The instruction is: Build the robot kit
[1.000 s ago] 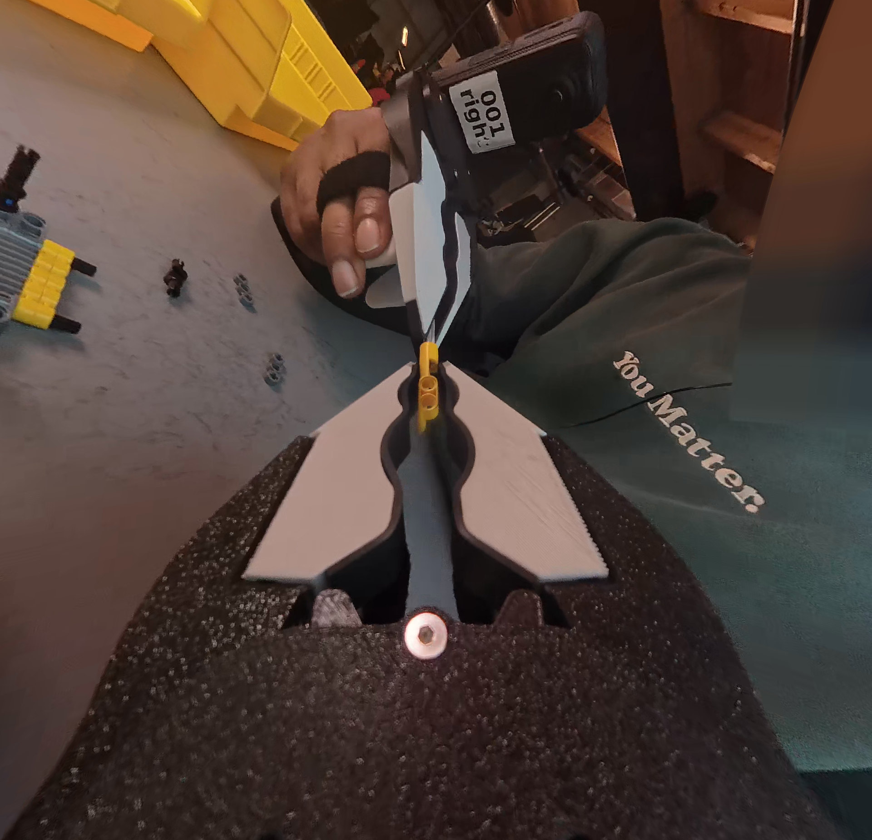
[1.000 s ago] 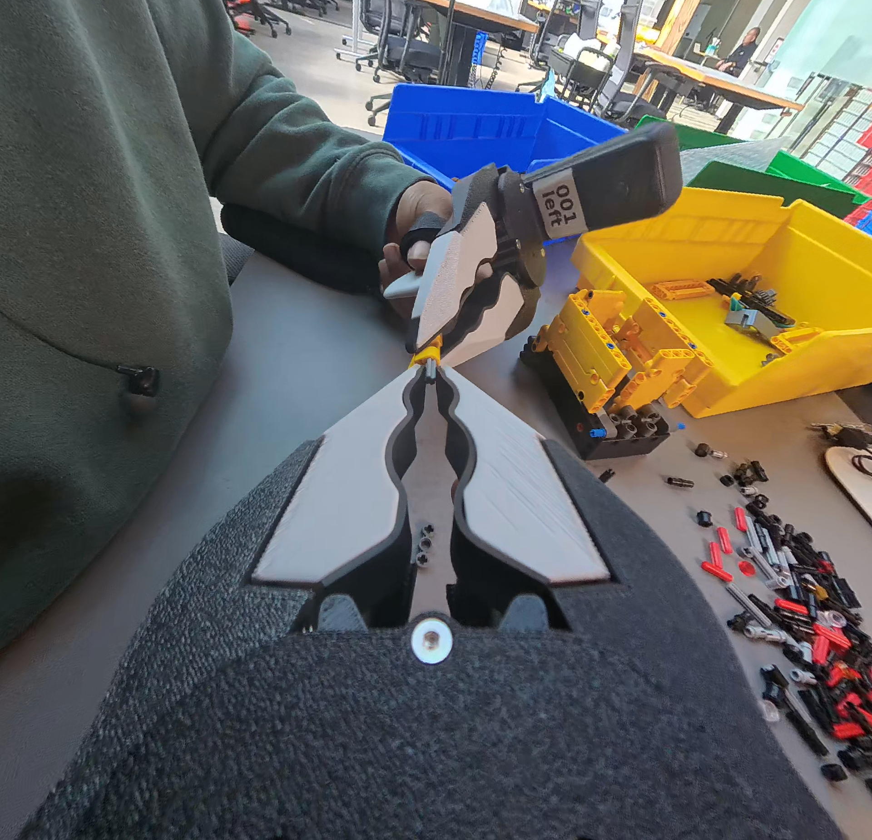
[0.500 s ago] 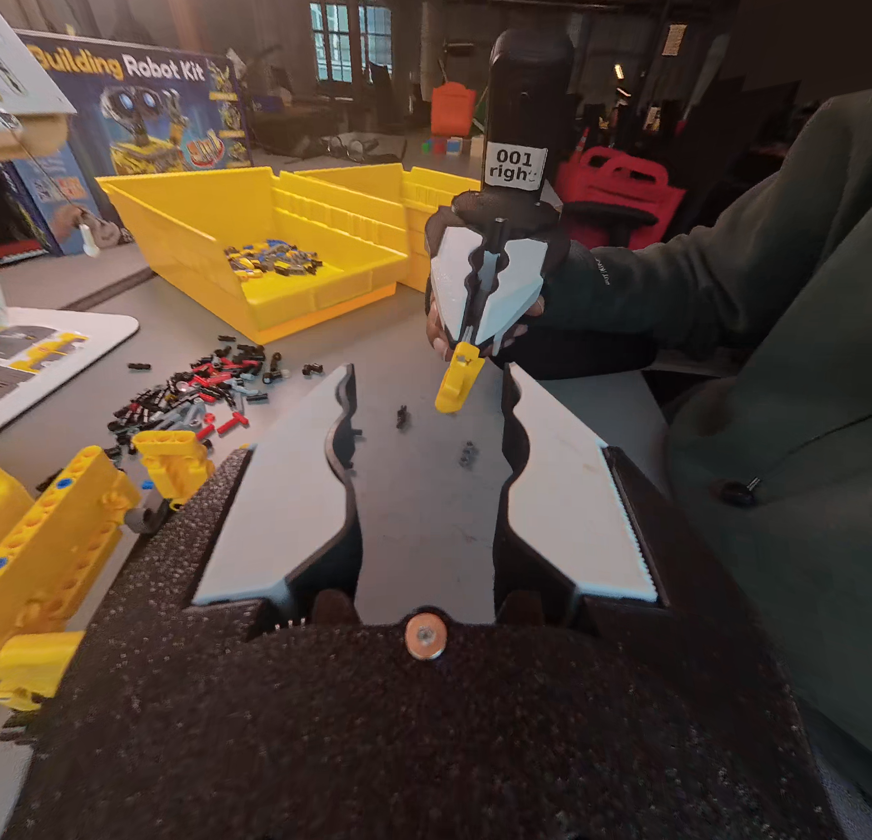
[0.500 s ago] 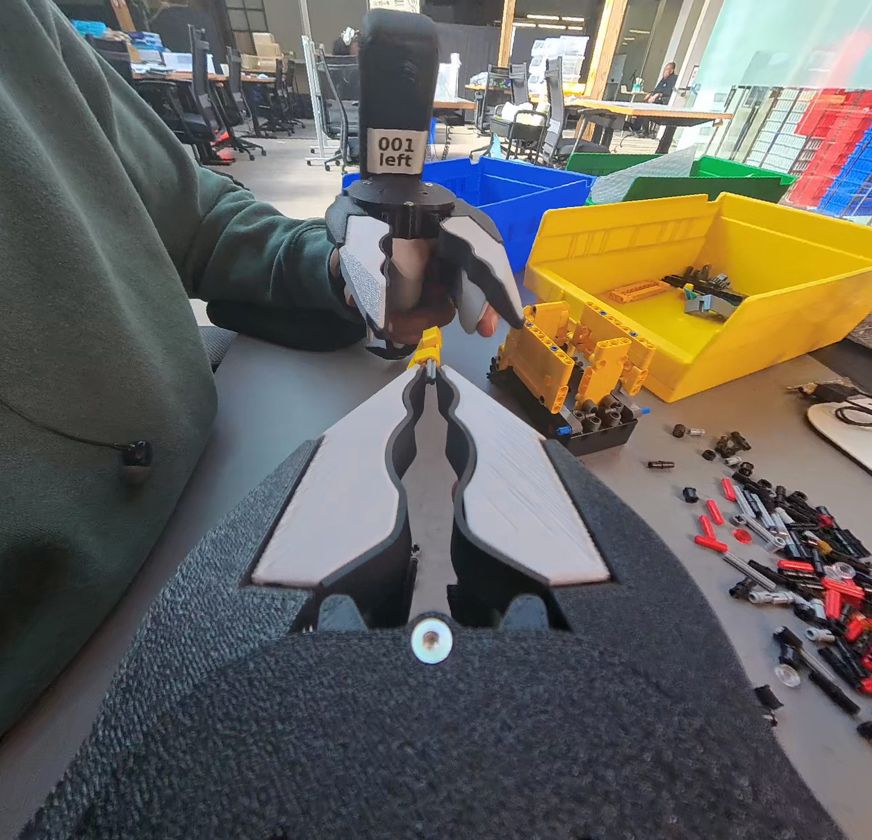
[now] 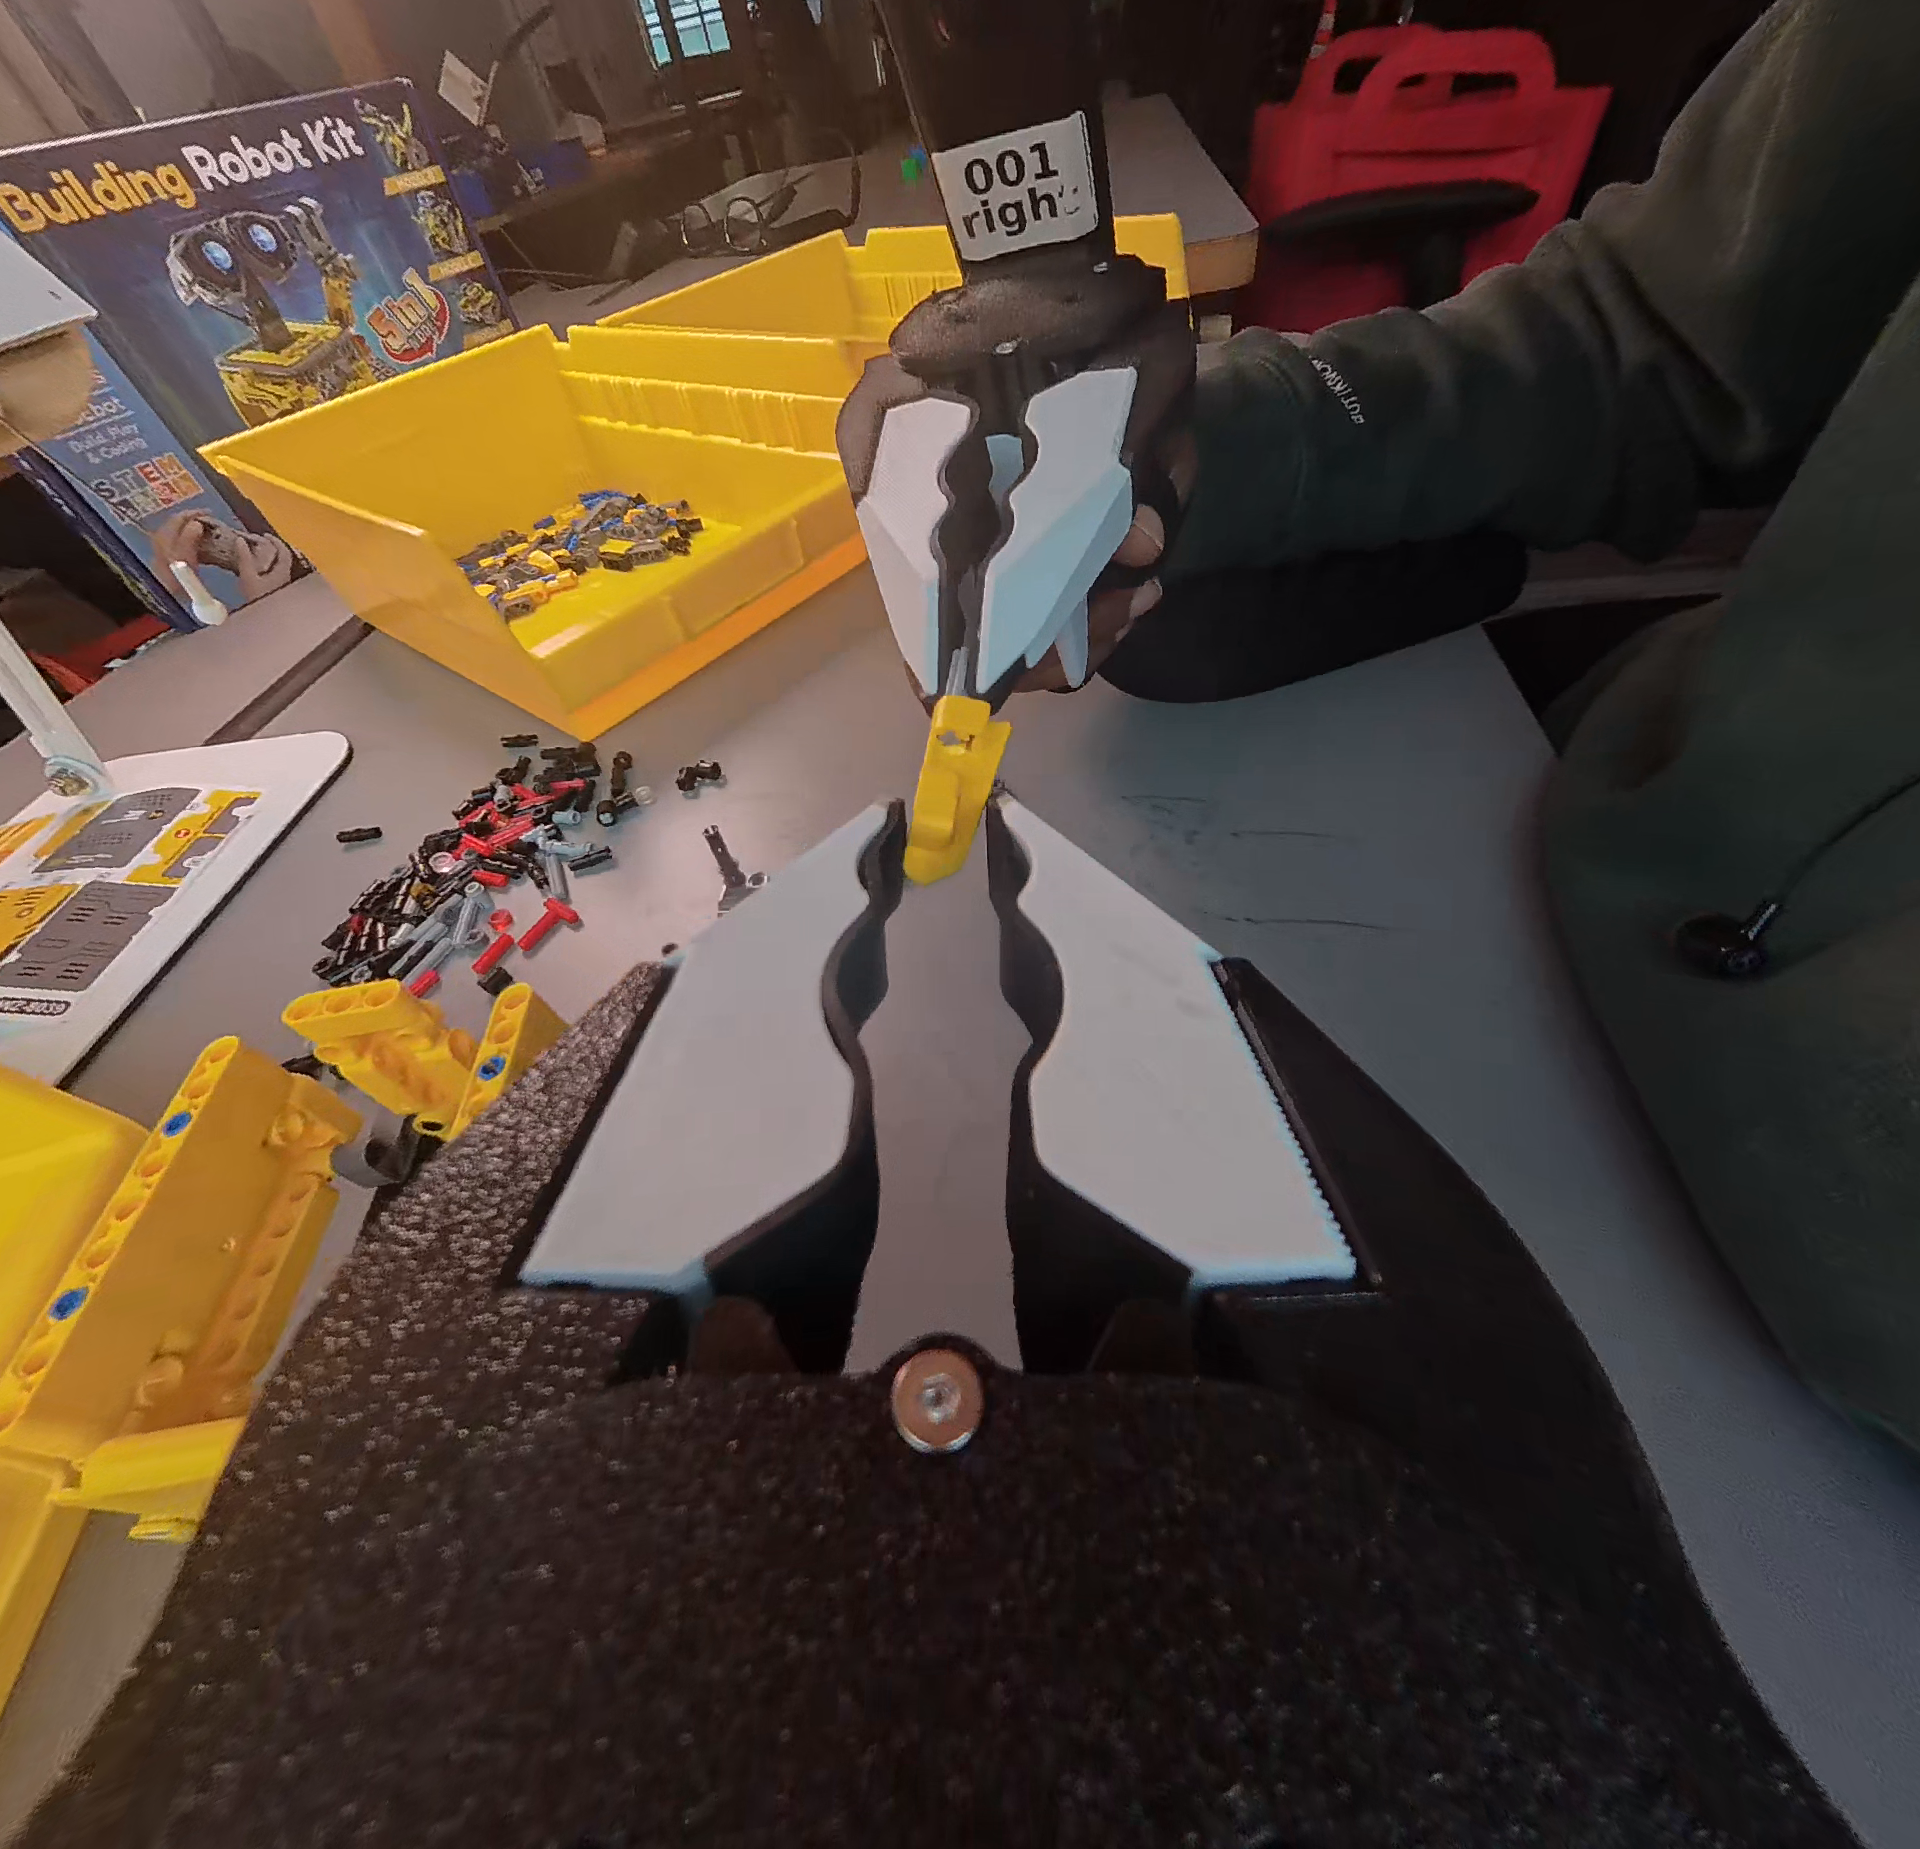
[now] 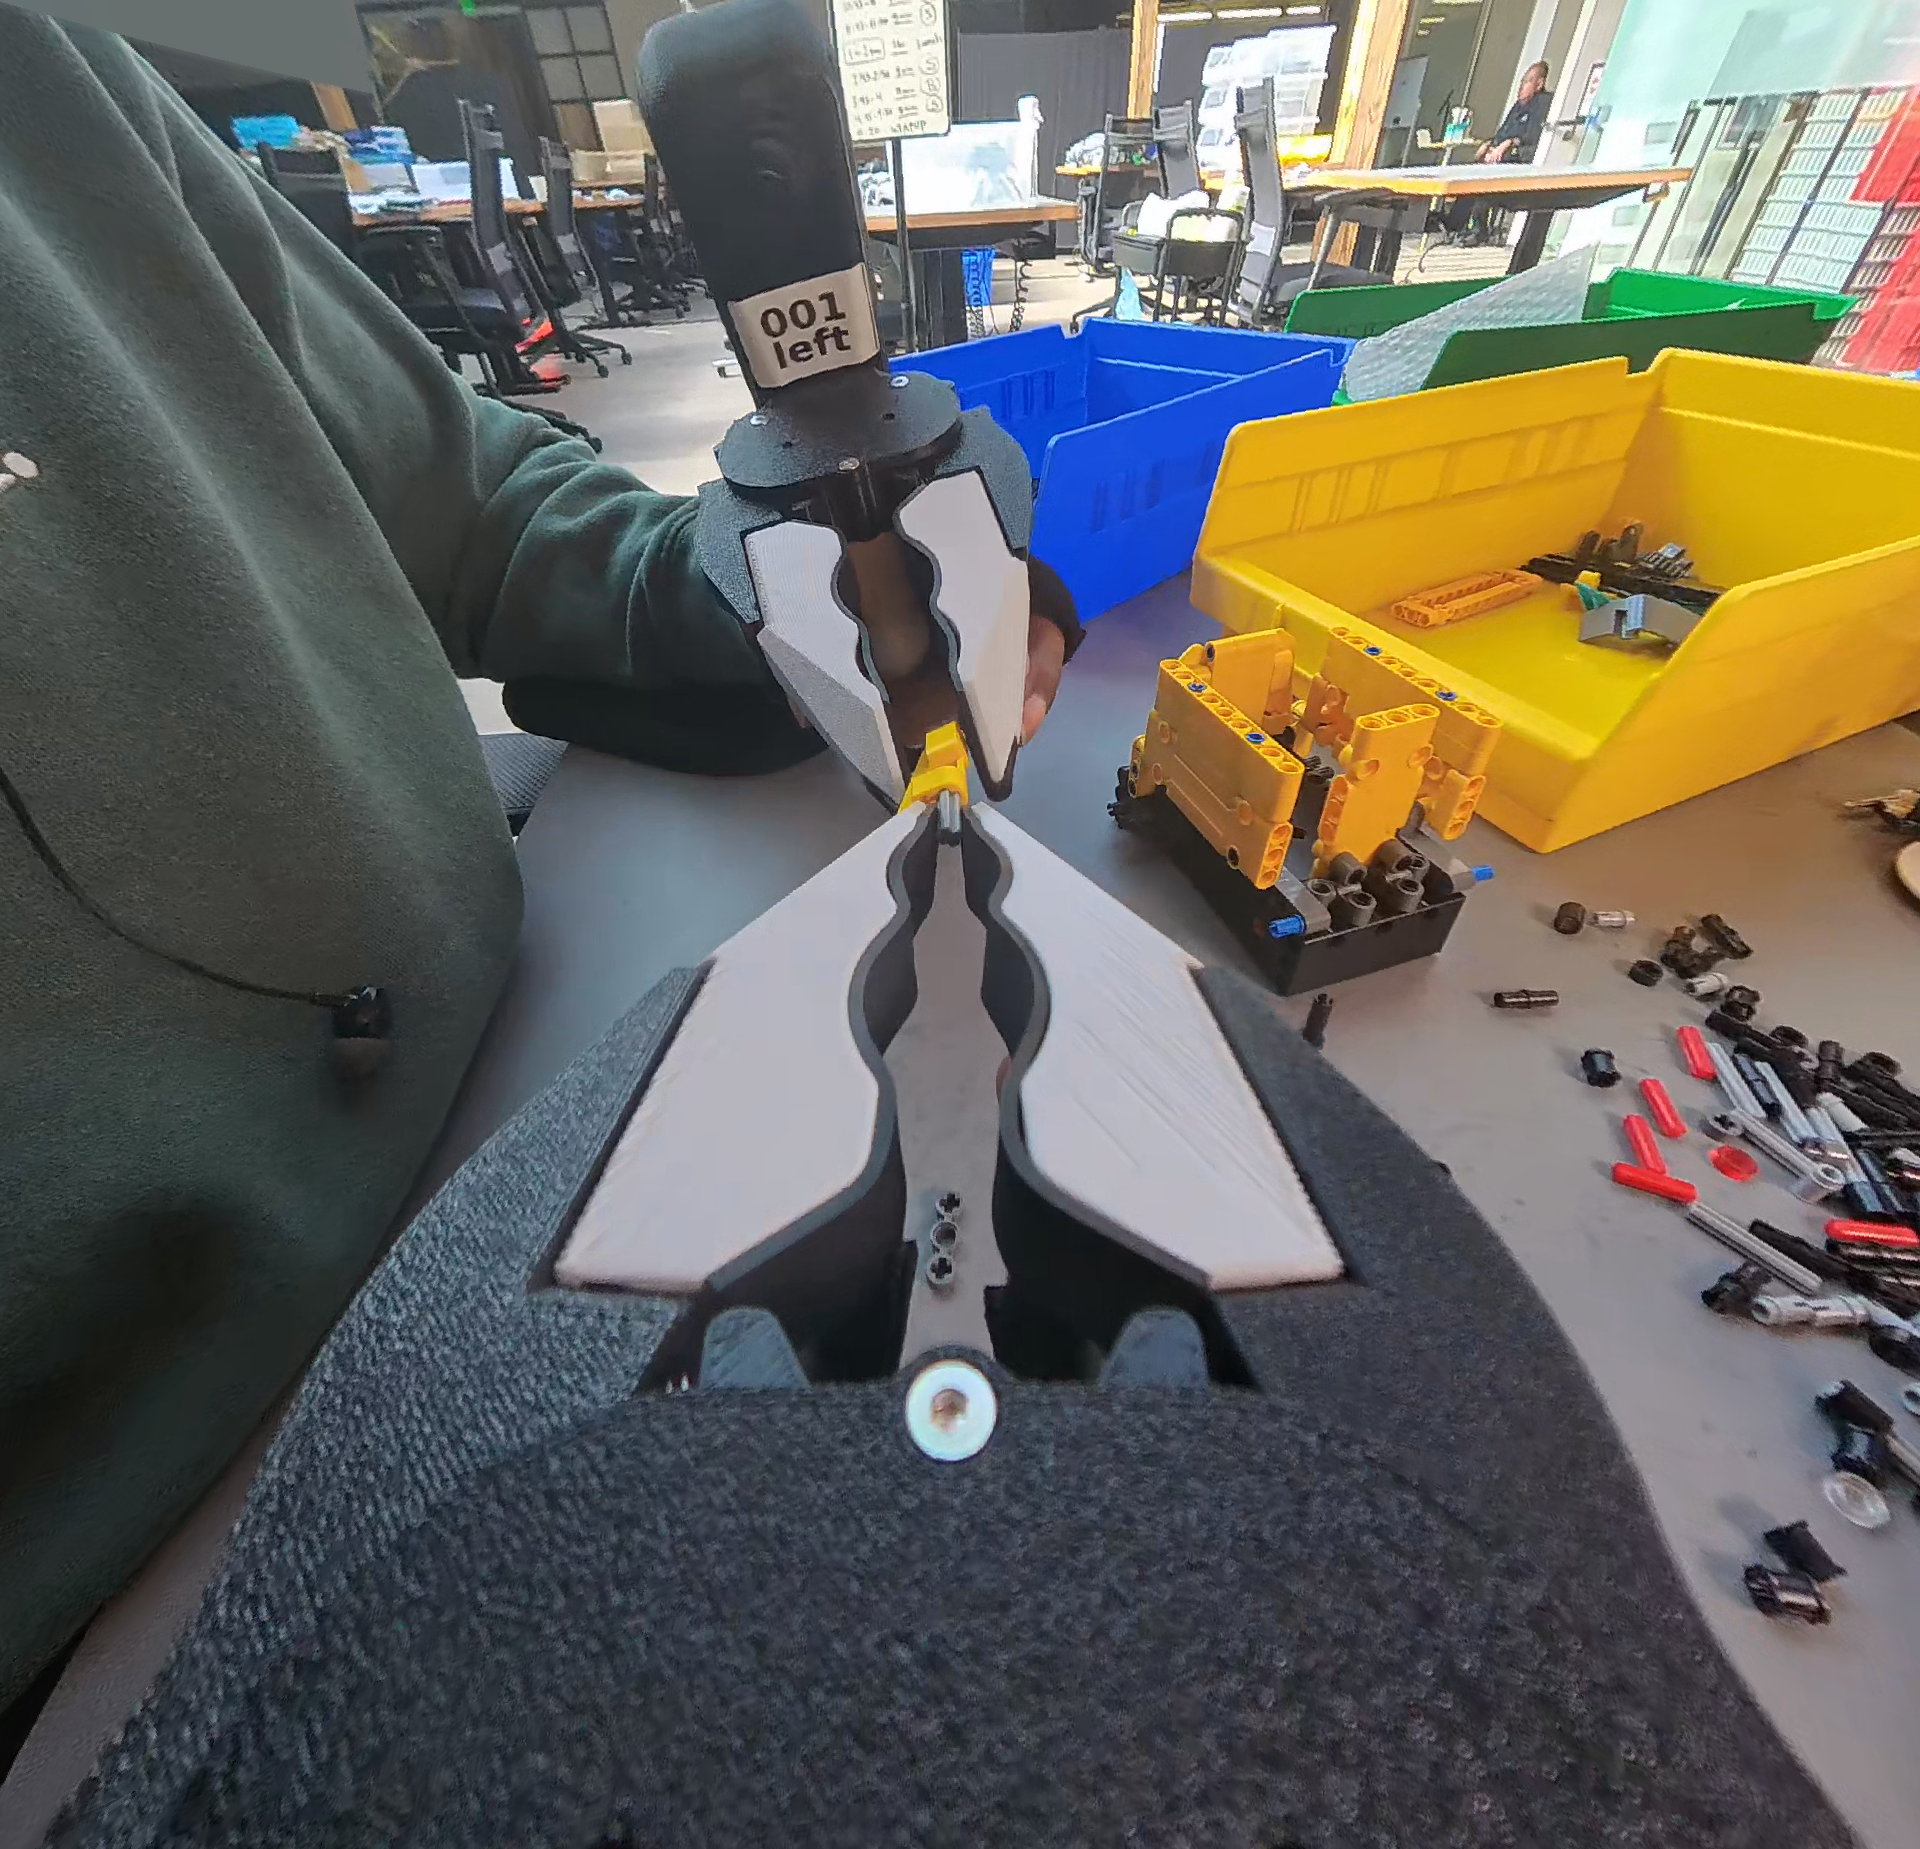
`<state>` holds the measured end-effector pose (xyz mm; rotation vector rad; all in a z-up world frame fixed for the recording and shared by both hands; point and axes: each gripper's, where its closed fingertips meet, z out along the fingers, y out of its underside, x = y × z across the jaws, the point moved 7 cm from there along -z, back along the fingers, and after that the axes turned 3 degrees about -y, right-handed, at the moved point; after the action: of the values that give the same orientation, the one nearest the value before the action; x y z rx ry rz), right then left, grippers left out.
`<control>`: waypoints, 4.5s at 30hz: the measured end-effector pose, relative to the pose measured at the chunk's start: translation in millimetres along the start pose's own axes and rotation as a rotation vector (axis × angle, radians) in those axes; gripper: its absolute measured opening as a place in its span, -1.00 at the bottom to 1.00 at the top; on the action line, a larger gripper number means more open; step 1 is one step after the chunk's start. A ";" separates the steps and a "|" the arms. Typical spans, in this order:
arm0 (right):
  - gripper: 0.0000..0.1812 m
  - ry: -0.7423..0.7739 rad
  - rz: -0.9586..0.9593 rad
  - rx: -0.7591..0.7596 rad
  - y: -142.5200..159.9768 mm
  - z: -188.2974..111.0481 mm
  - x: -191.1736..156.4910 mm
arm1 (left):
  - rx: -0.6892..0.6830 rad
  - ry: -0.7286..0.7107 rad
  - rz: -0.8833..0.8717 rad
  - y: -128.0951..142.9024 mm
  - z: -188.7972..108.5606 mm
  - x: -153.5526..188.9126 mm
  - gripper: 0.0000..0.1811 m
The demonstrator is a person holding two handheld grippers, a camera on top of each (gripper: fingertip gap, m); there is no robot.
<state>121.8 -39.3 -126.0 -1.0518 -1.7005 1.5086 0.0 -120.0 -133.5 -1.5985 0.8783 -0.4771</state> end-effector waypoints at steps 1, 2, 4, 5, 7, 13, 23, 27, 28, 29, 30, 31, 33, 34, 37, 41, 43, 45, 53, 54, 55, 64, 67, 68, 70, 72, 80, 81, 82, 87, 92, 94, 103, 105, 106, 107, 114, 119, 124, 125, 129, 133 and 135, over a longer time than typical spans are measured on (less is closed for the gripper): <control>-0.96 0.000 -0.002 -0.007 0.8 0.4 0.0 | -0.012 0.012 -0.013 1.3 0.6 0.3 -0.85; -0.96 -0.005 -0.005 -0.017 1.7 1.2 -0.7 | -0.023 0.032 -0.029 2.9 1.5 1.1 -0.85; -0.96 -0.025 -0.013 -0.038 3.8 3.2 -3.1 | -0.049 0.108 -0.093 6.8 4.0 4.8 -0.82; -0.96 -0.039 -0.022 -0.056 5.6 4.3 -4.9 | -0.061 0.153 -0.139 8.4 5.5 7.1 -0.79; -0.96 -0.081 -0.042 -0.089 8.8 6.5 -10.7 | -0.061 0.256 -0.241 8.7 7.1 12.0 -0.76; -0.96 -0.152 -0.074 -0.098 9.4 9.2 -21.8 | -0.075 0.377 -0.341 9.1 9.8 19.7 -0.89; -0.96 -0.075 -0.082 -0.243 25.4 14.0 -12.8 | -0.223 0.253 -0.238 22.9 13.7 14.4 -0.91; -0.96 -0.070 -0.072 -0.327 34.9 17.9 -11.9 | -0.314 0.235 -0.199 31.7 16.8 16.2 -0.91; -0.96 -0.067 -0.077 -0.339 36.4 18.6 -11.8 | -0.332 0.234 -0.202 33.5 17.5 16.4 -0.91; -0.96 -0.062 -0.082 -0.349 37.3 18.9 -11.6 | -0.349 0.234 -0.215 35.3 18.1 16.4 -0.91; -0.94 -0.053 -0.088 -0.356 37.7 18.3 -10.6 | -0.368 0.232 -0.230 37.2 18.6 15.9 -0.91; -0.90 -0.039 -0.093 -0.355 36.8 16.4 -8.5 | -0.390 0.225 -0.246 39.7 18.9 14.9 -0.91; -0.83 -0.001 -0.094 -0.352 32.5 7.8 -1.4 | -0.437 0.217 -0.286 45.2 19.5 13.1 -0.91; -0.81 0.026 -0.096 -0.356 29.6 0.9 3.8 | -0.457 0.214 -0.311 47.7 19.6 12.3 -0.91; -0.80 0.126 -0.111 -0.440 27.2 -29.5 20.4 | -0.494 0.202 -0.380 52.8 20.1 9.7 -0.91; -0.80 0.189 -0.034 -0.580 44.1 -68.1 30.8 | -0.492 0.183 -0.426 53.7 21.0 6.5 -0.91; -0.80 0.155 0.016 -0.621 53.2 -75.2 27.5 | -0.507 0.176 -0.416 54.9 22.5 6.8 -0.91; -0.80 0.109 0.026 -0.645 57.9 -72.8 21.8 | -0.513 0.169 -0.402 55.0 24.0 7.8 -0.91; -0.84 0.046 -0.024 -0.731 68.0 -48.4 11.9 | -0.512 0.172 -0.398 54.7 23.5 9.5 -0.87; -0.90 0.046 -0.020 -0.724 67.0 -47.6 11.4 | -0.512 0.173 -0.398 54.6 23.2 9.8 -0.86; -0.92 0.056 -0.025 -0.733 67.7 -48.0 12.3 | -0.512 0.174 -0.397 54.6 23.0 10.0 -0.85; -0.91 0.171 0.000 -0.729 67.0 -58.4 26.1 | -0.515 0.171 -0.393 54.6 21.0 9.6 -0.84; -0.83 0.216 -0.018 -0.669 60.3 -55.1 32.1 | -0.497 0.163 -0.389 52.8 20.2 7.8 -0.80; -0.82 0.226 -0.022 -0.653 58.7 -52.5 33.9 | -0.480 0.163 -0.391 51.1 20.0 7.0 -0.79; -0.82 0.237 -0.035 -0.647 59.3 -46.4 36.4 | -0.449 0.161 -0.394 48.1 19.6 5.1 -0.78; -0.82 0.237 -0.035 -0.653 62.0 -40.5 38.8 | -0.439 0.152 -0.388 48.0 19.3 3.4 -0.76; -0.94 0.162 -0.009 -0.675 65.7 -28.3 36.0 | -0.432 0.150 -0.362 46.6 21.2 4.6 -0.74; -0.94 0.167 -0.018 -0.681 65.5 -28.0 35.4 | -0.432 0.151 -0.364 46.7 21.4 4.5 -0.74; -0.94 0.170 -0.019 -0.683 65.4 -28.0 35.0 | -0.433 0.151 -0.367 46.7 21.7 4.3 -0.74; -0.94 0.183 -0.039 -0.686 65.0 -28.0 33.6 | -0.433 0.152 -0.376 47.1 21.7 3.5 -0.74; -0.95 0.190 -0.062 -0.663 62.1 -28.1 30.9 | -0.429 0.153 -0.384 47.0 21.4 3.0 -0.74; -0.95 0.192 -0.070 -0.628 57.8 -28.8 30.0 | -0.426 0.154 -0.385 46.9 21.3 3.0 -0.74; -0.94 0.176 -0.151 -0.456 32.1 -34.3 21.1 | -0.393 0.165 -0.292 38.4 33.2 9.0 -0.76; -0.94 0.189 -0.162 -0.446 30.6 -36.8 21.3 | -0.418 0.167 -0.262 38.6 41.4 11.8 -0.75; -0.94 0.195 -0.165 -0.447 31.0 -38.3 21.8 | -0.433 0.165 -0.247 39.1 45.3 12.4 -0.75; -0.94 0.202 -0.168 -0.451 31.8 -39.4 22.3 | -0.445 0.163 -0.237 39.5 48.9 13.0 -0.75; -0.94 0.206 -0.190 -0.446 31.3 -40.4 21.0 | -0.500 0.150 -0.191 41.1 65.2 15.8 -0.74; -0.94 0.204 -0.188 -0.465 34.0 -40.9 20.7 | -0.536 0.085 -0.162 43.9 68.6 12.2 -0.93; -0.94 0.178 -0.177 -0.491 38.6 -39.0 19.0 | -0.539 0.058 -0.129 44.6 66.4 11.8 -1.00; -0.94 0.173 -0.175 -0.500 40.1 -38.6 18.6 | -0.540 0.059 -0.126 44.9 65.3 11.4 -1.00; -0.94 0.164 -0.174 -0.512 42.2 -38.3 17.8 | -0.500 0.090 -0.138 42.3 57.6 8.8 -0.94; -0.94 0.158 -0.171 -0.518 43.1 -38.4 17.3 | -0.500 0.138 -0.160 40.4 58.4 15.9 -0.83; -0.94 0.153 -0.172 -0.522 43.5 -38.5 16.3 | -0.532 0.133 -0.135 43.2 60.8 18.7 -0.82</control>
<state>153.8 -5.2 -164.1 -1.2018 -2.0658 0.8681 43.9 -95.6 -191.8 -2.1401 1.0609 -0.4718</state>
